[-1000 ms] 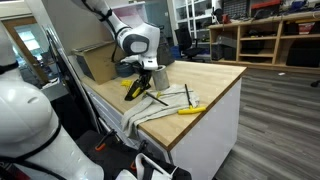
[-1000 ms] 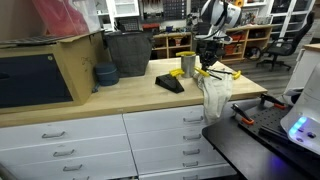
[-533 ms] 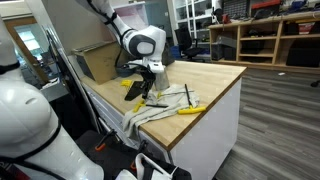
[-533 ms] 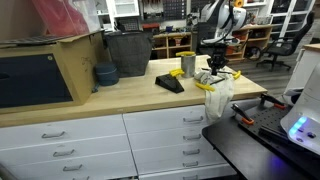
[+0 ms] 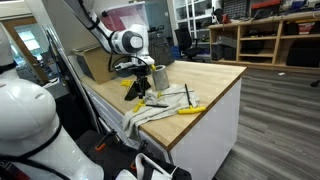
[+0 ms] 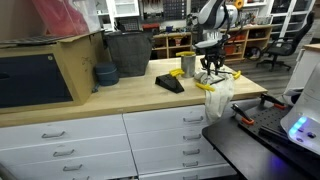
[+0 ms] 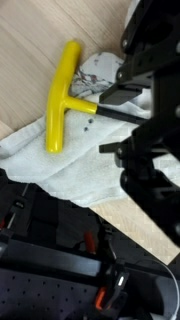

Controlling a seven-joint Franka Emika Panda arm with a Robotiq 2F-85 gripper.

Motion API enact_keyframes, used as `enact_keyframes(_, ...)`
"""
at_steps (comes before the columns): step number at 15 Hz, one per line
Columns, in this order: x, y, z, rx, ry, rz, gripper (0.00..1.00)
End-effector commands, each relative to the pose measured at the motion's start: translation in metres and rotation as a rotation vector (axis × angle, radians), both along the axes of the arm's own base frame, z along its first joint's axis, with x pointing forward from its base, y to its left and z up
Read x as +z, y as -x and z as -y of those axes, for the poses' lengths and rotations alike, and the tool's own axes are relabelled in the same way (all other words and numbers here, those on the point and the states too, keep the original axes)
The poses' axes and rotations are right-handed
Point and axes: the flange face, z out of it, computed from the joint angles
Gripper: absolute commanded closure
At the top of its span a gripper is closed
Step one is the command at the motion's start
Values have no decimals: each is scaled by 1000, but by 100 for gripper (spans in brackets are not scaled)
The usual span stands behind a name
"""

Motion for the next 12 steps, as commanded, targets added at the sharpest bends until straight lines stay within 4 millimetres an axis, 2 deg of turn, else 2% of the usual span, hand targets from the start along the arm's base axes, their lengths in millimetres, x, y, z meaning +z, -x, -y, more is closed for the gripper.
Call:
enact_keyframes(1, 7, -6, -41, 35, 72, 46, 23)
enact_keyframes(4, 0, -6, -60, 50, 133, 50, 2)
enact_keyframes(12, -33, 19, -67, 48, 270, 16, 0)
